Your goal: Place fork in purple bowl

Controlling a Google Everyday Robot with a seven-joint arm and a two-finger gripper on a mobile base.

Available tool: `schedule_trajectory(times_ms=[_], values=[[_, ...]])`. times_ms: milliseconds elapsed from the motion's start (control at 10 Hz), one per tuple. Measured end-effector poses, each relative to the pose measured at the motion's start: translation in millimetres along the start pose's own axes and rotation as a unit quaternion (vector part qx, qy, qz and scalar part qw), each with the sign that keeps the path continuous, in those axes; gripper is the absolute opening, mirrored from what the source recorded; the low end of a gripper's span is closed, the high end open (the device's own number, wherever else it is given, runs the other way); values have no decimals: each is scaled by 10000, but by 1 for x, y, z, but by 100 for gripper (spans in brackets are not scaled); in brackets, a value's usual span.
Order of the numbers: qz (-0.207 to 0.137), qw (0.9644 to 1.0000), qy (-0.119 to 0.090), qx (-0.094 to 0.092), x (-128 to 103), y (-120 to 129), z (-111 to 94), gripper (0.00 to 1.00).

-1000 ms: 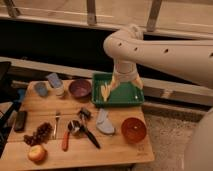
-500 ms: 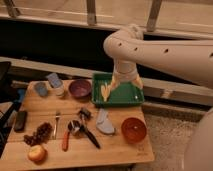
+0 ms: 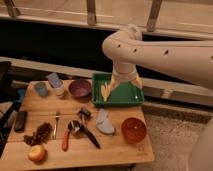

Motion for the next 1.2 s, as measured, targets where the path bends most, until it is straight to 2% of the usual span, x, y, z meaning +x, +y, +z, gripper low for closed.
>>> schedule_trajectory(times_ms=[100, 300, 400, 600, 700, 900, 1100, 1200], values=[[-125, 9998, -124, -12, -3, 12, -4, 80], [-486, 9979, -416, -111, -12, 58, -15, 80], [-608, 9968, -480, -178, -15, 75, -17, 80], [-1023, 9921, -588, -436, -16, 136, -24, 80], [-1179, 9898, -575, -559, -13, 158, -24, 80], [-1596, 9819, -439, -916, 8, 218, -22, 80], [-1848, 9755, -322, -1147, 31, 250, -17, 80], [-2024, 9712, -272, -1228, 46, 265, -12, 80]])
